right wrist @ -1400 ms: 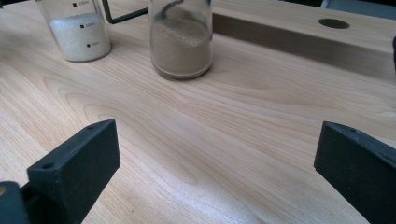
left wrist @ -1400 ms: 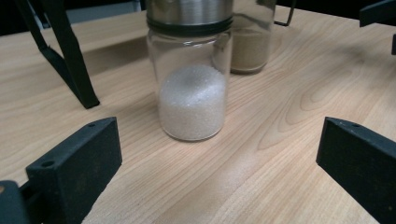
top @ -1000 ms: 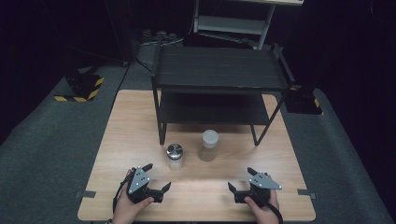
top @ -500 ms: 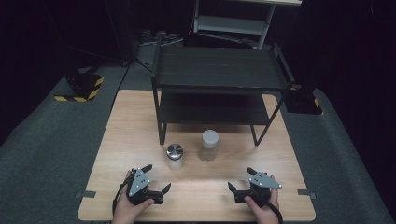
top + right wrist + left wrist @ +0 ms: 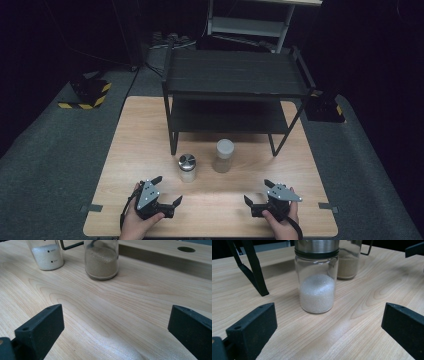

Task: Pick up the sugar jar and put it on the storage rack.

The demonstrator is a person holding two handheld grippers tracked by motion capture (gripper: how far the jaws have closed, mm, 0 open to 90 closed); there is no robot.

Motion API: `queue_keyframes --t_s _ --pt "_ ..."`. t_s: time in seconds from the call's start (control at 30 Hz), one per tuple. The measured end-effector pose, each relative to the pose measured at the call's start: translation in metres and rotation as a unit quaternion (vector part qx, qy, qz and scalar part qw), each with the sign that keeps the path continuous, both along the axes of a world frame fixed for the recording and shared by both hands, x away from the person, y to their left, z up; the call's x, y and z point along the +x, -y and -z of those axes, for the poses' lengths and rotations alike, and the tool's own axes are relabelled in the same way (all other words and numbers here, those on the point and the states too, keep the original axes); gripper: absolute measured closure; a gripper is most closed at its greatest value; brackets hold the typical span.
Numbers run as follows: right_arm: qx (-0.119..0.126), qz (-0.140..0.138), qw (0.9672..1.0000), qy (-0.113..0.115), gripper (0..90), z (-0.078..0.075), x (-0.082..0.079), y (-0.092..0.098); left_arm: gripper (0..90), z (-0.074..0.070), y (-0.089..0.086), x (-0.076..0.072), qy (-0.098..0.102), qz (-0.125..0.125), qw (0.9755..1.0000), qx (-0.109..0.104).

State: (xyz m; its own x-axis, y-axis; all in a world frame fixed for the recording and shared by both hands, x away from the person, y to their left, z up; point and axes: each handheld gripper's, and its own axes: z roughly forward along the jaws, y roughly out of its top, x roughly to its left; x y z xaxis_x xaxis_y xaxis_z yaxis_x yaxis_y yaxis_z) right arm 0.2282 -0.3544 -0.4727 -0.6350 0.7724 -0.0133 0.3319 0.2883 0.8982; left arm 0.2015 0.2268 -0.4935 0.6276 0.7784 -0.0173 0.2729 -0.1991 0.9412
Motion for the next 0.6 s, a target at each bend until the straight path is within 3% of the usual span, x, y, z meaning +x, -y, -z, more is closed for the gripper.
queue_keyframes --t_s 0.17,0.37,0.47,0.6 --pt "0.001 0.0 1.0 0.0 0.6 0.0 0.0 0.0 0.6 -0.005 0.002 0.0 0.004 -0.004 1.0 0.004" --pt "0.006 0.002 1.0 -0.002 0.6 0.001 0.0 0.001 0.6 -0.012 -0.001 -0.001 0.009 -0.009 0.9998 -0.017" --pt "0.006 0.003 1.0 -0.001 0.7 0.001 0.0 0.001 0.6 -0.018 0.0 -0.002 0.021 -0.007 0.9997 -0.012" --pt "0.008 0.006 1.0 0.0 0.6 0.001 -0.001 0.001 0.6 -0.022 -0.001 0.0 0.02 -0.007 0.9995 -0.025"
